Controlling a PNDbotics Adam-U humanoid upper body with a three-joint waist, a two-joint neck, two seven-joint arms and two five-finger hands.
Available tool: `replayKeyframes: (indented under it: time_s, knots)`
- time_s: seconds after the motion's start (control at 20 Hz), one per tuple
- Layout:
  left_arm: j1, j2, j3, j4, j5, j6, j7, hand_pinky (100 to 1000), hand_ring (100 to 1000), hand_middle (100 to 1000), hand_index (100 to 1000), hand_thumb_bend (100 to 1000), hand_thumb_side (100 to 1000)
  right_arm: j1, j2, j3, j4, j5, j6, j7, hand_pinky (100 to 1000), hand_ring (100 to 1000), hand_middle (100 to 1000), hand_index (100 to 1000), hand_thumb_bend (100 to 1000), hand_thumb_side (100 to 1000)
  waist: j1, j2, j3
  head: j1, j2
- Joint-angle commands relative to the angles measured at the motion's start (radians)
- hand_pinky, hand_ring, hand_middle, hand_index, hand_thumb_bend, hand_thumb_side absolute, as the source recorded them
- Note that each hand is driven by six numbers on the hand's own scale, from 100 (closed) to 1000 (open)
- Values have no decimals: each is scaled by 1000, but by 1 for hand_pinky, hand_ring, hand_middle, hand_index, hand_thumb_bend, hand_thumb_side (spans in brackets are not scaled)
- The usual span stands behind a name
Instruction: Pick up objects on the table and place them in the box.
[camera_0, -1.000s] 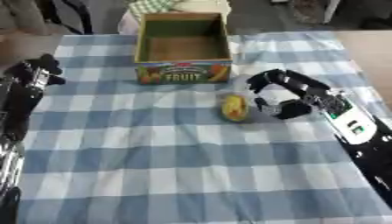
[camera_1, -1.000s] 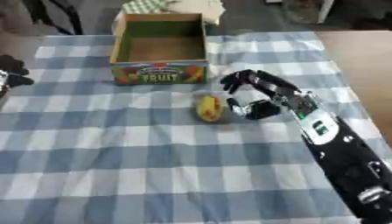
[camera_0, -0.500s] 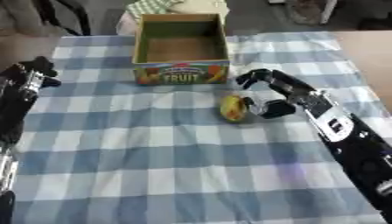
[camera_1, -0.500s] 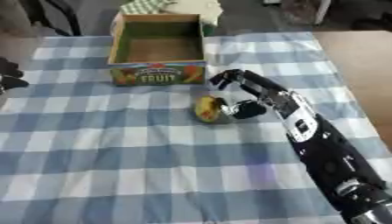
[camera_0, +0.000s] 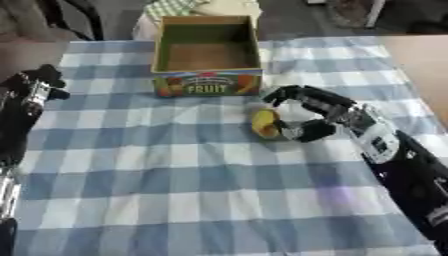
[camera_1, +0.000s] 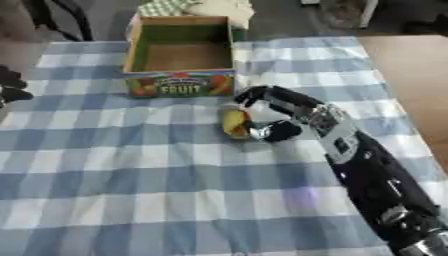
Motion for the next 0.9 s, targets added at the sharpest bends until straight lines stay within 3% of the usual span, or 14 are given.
replayKeyframes:
  time_s: [0.05,0.2,0.3,0.35,0.45,0.65,0.9]
  knots:
    - [-10,6,0,-11,2,-2,-4,811,598,575,688,310,663,-14,3,-1,10,48,-8,-17,959,796,802,907,100,266,3,-15,2,-4,-2]
    - [-10,5,0,-11,2,-2,-5,811,598,574,688,310,664,-10,15,2,28,81,-15,-30,957,794,793,899,100,251,3,-15,3,-6,-1]
    - [-9,4,0,-11,2,-1,-5,811,598,574,688,311,664,-7,21,3,37,105,-19,-39,949,779,731,863,100,167,3,-14,3,-6,-1]
    - [-9,4,0,-11,2,-1,-5,811,598,574,688,311,664,-6,23,4,39,117,-21,-46,941,763,666,822,100,114,2,-14,3,-6,-1]
    - [-9,4,0,-12,2,-1,-5,811,598,574,688,311,664,-6,25,1,40,138,-20,-72,922,736,559,724,100,112,2,-14,4,-6,0]
    - [-9,4,1,-12,2,0,-4,811,598,574,687,311,664,-7,23,-5,35,156,-9,-167,861,594,278,446,100,100,-1,-15,5,-7,-1]
    - [-9,4,1,-12,2,1,-4,811,598,574,687,312,664,-12,14,-6,15,137,12,-292,807,471,113,258,100,100,-4,-14,5,-7,-3]
